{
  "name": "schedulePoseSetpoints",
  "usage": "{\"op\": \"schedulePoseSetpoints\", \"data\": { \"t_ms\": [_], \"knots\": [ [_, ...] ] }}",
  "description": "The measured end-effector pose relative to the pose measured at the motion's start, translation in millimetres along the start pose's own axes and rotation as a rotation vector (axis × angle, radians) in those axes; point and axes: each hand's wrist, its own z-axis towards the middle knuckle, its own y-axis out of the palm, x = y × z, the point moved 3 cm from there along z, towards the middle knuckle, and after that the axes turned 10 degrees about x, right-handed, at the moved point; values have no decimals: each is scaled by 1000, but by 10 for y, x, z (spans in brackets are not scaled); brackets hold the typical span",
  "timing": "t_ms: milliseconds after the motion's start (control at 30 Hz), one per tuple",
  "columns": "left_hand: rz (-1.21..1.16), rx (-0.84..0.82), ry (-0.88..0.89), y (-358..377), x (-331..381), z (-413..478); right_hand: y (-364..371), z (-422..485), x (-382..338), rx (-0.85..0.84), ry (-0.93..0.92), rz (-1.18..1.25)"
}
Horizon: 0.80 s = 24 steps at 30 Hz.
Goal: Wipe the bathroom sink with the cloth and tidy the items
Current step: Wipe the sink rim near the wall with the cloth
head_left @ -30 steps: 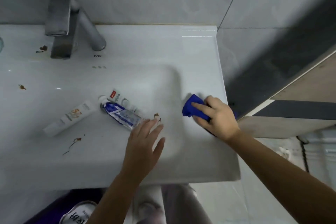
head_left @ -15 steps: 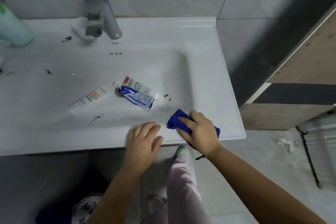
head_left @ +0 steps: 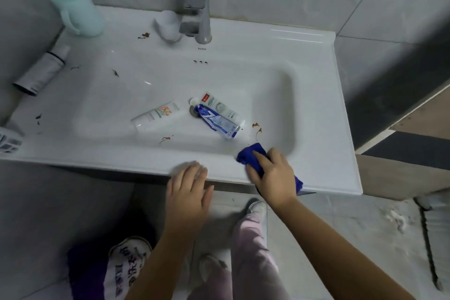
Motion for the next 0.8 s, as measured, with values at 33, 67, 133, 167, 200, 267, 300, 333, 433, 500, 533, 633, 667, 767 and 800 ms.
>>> {"op": "schedulePoseSetpoints", "data": {
  "t_ms": [33, 67, 133, 167, 200, 267, 300, 333, 433, 500, 533, 633, 667, 767, 800],
  "knots": [
    [2, 11, -21, -50, -111, -51, 136, 77, -208, -38, -62, 6],
    [1, 19, -44, -101, -217, -94, 263, 158, -443, -71, -117, 16],
    [4, 29, -88, -197, -421, -181, 510, 300, -931, -142, -208, 36],
    [13, 49, -104, -255, -515, -221, 623, 346, -1153, -211, -237, 50],
    [26, 75, -125, -320, -597, -263, 721, 371, -1321, -273, -261, 58],
    [36, 116, -202, -447, -734, -357, 807, 367, -1467, -320, -299, 84],
    [36, 132, -246, -509, -803, -400, 773, 347, -1470, -294, -314, 94],
    [38, 148, -285, -567, -862, -432, 745, 306, -1415, -254, -316, 101],
    [28, 178, -376, -671, -1049, -484, 682, 239, -1298, -228, -271, 59],
    [28, 196, -432, -726, -1158, -496, 770, 337, -1468, -241, -265, 45],
    [31, 198, -461, -754, -1218, -490, 864, 404, -1622, -251, -289, 72],
    [62, 183, -568, -885, -1378, -462, 1224, 592, -2225, -277, -430, 154],
    [80, 185, -593, -936, -1431, -453, 1356, 646, -2426, -302, -460, 172],
    [95, 217, -672, -1141, -1604, -410, 1632, 745, -2987, -370, -559, 199],
    [97, 243, -701, -1215, -1674, -391, 1695, 761, -3140, -384, -605, 201]
  ]
}}
